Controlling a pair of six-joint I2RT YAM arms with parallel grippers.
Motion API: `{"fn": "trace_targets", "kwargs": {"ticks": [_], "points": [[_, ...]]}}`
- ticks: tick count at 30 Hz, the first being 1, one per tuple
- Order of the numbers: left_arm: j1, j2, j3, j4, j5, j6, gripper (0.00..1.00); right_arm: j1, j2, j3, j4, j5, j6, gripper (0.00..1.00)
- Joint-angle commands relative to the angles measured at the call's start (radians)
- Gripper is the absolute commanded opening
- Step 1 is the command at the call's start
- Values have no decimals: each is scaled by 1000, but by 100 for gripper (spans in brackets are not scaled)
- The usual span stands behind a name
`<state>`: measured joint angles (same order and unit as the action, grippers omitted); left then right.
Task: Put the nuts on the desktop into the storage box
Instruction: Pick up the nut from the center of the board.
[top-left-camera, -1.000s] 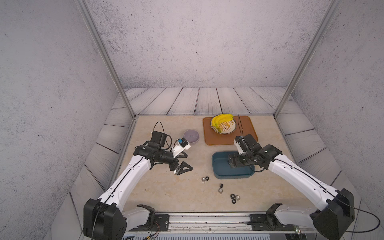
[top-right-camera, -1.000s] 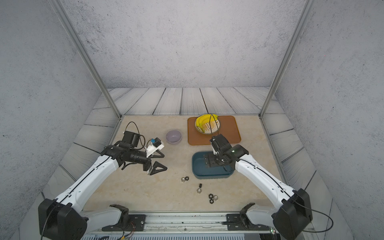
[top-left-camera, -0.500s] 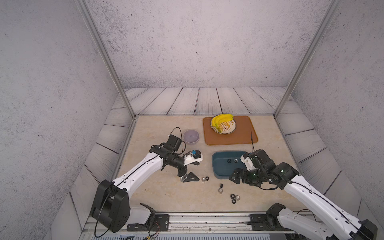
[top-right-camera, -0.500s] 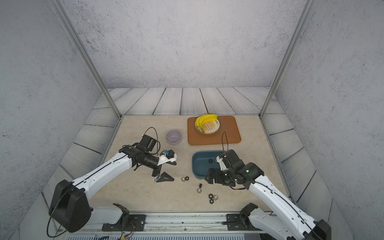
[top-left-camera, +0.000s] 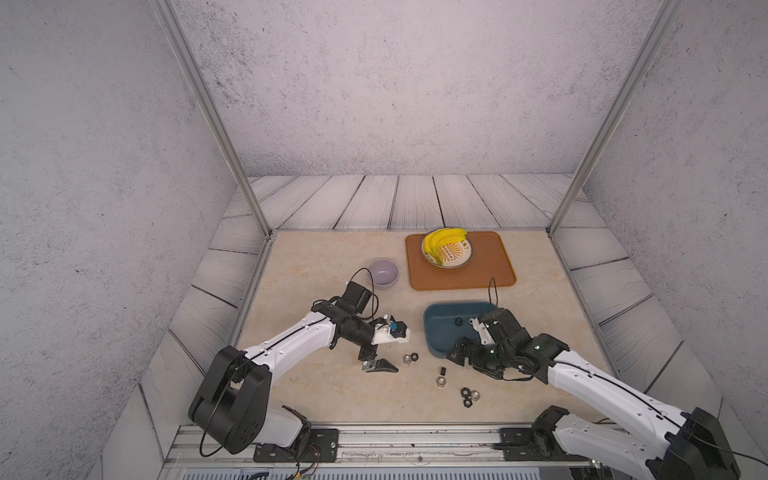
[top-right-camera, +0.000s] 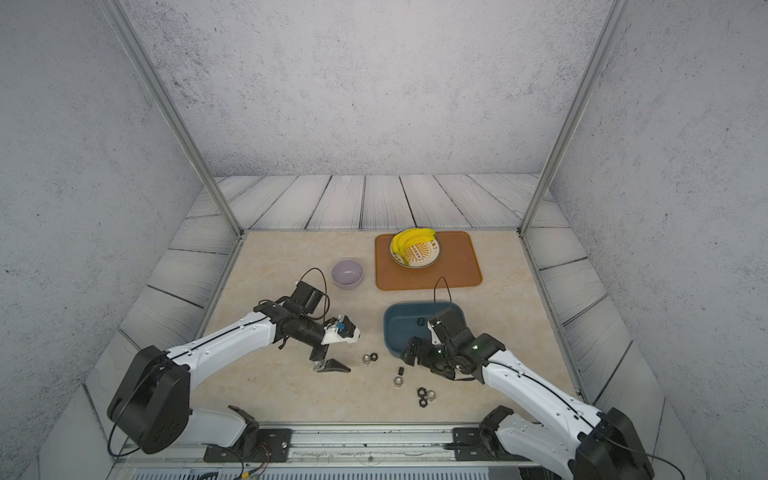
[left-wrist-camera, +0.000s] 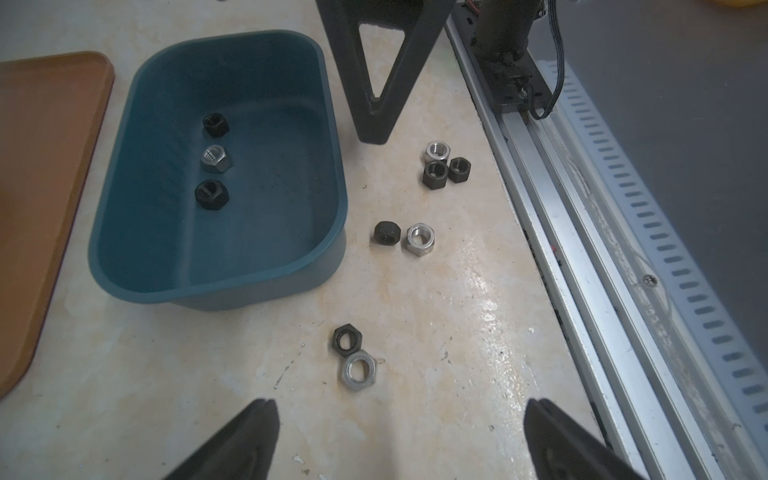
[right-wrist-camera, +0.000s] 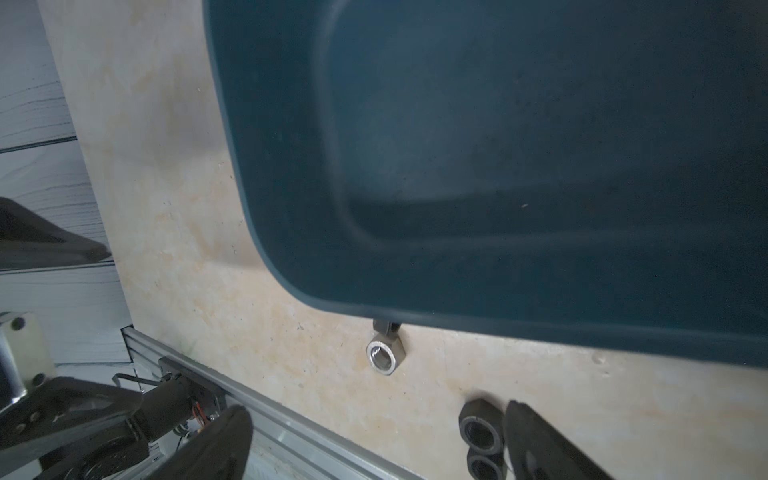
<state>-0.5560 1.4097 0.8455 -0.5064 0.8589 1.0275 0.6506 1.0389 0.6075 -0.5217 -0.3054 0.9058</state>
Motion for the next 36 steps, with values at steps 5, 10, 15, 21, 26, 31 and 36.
{"fn": "trace_targets", "kwargs": {"ticks": [5,10,15,21,26,31,36], "points": [[-25,10,-22,41,-34,29,99,72,51,5,31,88,-15,95],[-105,62,0,27,-184,83,89,107,52,8,-9,121,-34,95],[-131,139,67,-16,-285,113,75,137,40,6,-36,145,-41,95],[-170,191,91,-19,-352,142,72,161,23,2,-44,155,-47,95],[-229,236,129,-54,-447,143,67,170,19,7,-51,165,-51,95],[-240,278,162,-66,-472,127,64,174,7,5,-60,176,-47,95],[-253,330,205,-91,-501,76,60,174,-16,4,-73,202,-42,95]]}}
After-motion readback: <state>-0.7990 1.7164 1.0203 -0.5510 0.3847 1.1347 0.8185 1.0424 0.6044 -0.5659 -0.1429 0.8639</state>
